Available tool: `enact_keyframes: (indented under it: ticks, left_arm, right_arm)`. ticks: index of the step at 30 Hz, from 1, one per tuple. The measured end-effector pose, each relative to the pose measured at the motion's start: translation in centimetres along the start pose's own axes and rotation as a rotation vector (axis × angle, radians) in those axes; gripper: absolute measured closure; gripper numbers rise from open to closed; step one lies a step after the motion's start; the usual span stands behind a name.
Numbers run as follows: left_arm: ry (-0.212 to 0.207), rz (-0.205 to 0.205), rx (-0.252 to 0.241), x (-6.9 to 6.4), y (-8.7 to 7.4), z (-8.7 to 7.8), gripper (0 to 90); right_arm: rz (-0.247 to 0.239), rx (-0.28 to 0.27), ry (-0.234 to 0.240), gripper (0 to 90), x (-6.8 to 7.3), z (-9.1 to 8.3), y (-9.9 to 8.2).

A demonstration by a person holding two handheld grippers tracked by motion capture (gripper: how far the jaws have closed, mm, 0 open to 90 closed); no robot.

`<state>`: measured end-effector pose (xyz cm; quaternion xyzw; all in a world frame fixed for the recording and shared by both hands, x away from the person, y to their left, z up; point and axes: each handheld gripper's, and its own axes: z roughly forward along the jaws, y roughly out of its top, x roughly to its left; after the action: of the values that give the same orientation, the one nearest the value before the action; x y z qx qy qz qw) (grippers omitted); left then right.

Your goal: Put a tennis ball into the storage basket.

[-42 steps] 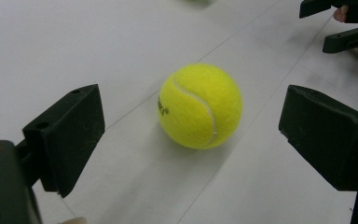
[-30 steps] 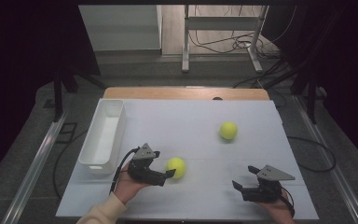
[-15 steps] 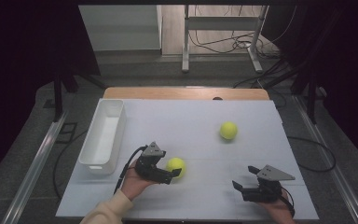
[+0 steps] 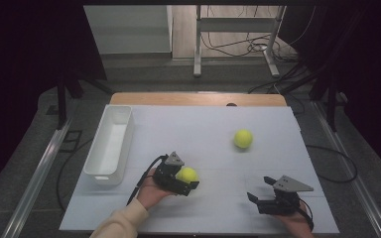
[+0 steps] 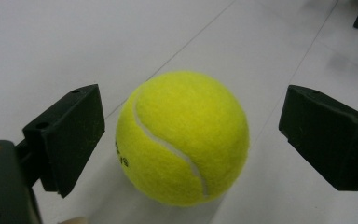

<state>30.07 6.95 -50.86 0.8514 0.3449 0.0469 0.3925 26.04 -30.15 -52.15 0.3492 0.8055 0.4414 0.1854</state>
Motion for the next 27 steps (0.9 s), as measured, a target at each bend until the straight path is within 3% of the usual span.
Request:
enact_keyframes:
  ticks: [17, 22, 27]
  left_arm:
    - [0.011, -0.021, 0.081, 0.4, -0.2, 1.2, 8.9]
    - [0.009, -0.005, 0.078, 0.4, -0.3, 1.0, 25.1]
    - [0.011, 0.002, 0.082, 0.3, -0.3, 0.9, 25.9]
  right_arm:
    - [-0.002, 0.004, 0.000, 13.5, 0.0, 0.0, 0.0]
    - [-0.002, 0.002, -0.006, 13.5, 0.0, -0.1, 0.0]
    - [-0.001, -0.003, -0.005, 13.5, -0.1, -0.1, 0.0]
